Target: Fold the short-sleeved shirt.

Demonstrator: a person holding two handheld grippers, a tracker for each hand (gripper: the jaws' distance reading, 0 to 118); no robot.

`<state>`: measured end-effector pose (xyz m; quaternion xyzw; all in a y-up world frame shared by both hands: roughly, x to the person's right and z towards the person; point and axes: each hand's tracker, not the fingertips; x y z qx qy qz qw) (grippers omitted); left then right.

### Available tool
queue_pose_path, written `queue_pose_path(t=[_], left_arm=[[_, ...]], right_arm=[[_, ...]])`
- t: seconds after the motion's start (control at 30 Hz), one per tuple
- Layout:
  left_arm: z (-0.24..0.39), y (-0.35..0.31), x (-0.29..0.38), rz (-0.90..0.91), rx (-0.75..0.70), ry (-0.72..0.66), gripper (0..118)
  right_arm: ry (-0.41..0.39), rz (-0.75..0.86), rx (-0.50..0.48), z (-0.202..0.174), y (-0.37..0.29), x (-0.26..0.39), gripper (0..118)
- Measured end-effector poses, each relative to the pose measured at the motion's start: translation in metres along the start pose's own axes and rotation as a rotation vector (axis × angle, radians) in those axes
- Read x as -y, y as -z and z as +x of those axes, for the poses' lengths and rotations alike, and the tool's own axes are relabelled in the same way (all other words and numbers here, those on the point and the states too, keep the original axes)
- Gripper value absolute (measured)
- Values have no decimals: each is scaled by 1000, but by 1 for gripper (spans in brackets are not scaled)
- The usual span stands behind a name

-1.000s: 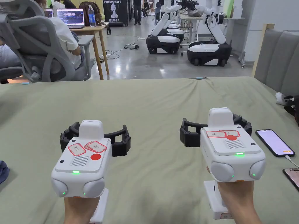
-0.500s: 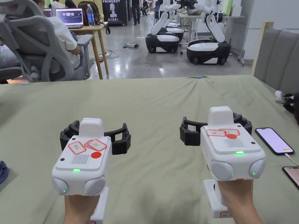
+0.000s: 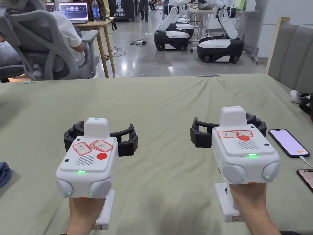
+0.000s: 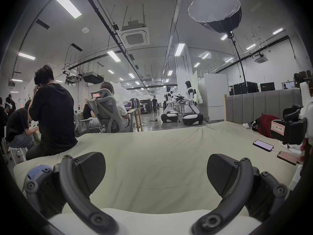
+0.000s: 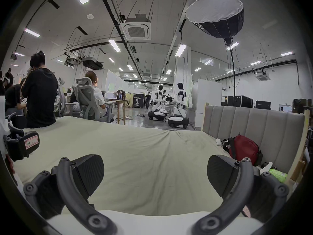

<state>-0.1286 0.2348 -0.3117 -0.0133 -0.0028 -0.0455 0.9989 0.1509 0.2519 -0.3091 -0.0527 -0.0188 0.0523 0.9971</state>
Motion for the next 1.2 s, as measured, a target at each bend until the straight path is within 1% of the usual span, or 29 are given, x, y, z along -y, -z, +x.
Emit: queue_pose_path(t=[0.1, 0.27, 0.33, 0.43, 0.5, 0.6, 0.67, 0.73, 0.83, 1.0, 1.07, 1.1, 1.2], left_arm=[[0, 0, -1, 2, 0, -3, 118], [0, 0, 0, 1, -5, 1, 118], [0, 0, 0, 2, -5, 1, 118], [0, 0, 0, 0, -3, 2, 118], [1, 0, 1, -2, -2, 3, 118], [1, 0, 1, -2, -3, 3, 118], [1, 0, 1, -3, -3, 4, 118], [0, 0, 1, -1, -7, 5, 118], [-1, 0, 0, 0, -10, 5, 118], [-2, -1, -1, 5, -14, 11, 118], [-2, -2, 0, 3, -13, 6, 118], [-2, -2, 0, 1, -13, 3, 118], [-3, -2, 1, -1, -11, 3, 118]], right_arm=[[9, -3, -7, 1, -1, 0, 118], [-5, 0, 2, 1, -2, 2, 118], [3, 1, -5, 1, -2, 2, 118], [70, 17, -80, 2, -1, 0, 118], [94, -29, -124, 4, 0, -6, 118], [177, -120, -126, 2, 0, -14, 118], [209, -143, -89, -1, 1, -17, 118], [201, -128, -75, -3, 0, -16, 118], [153, -84, -88, -5, -3, -12, 118], [108, -113, -60, -9, 0, -11, 118], [129, -126, -25, -8, 3, -9, 118], [148, -141, -30, -6, 3, -9, 118], [136, -131, -39, -2, -1, -12, 118]])
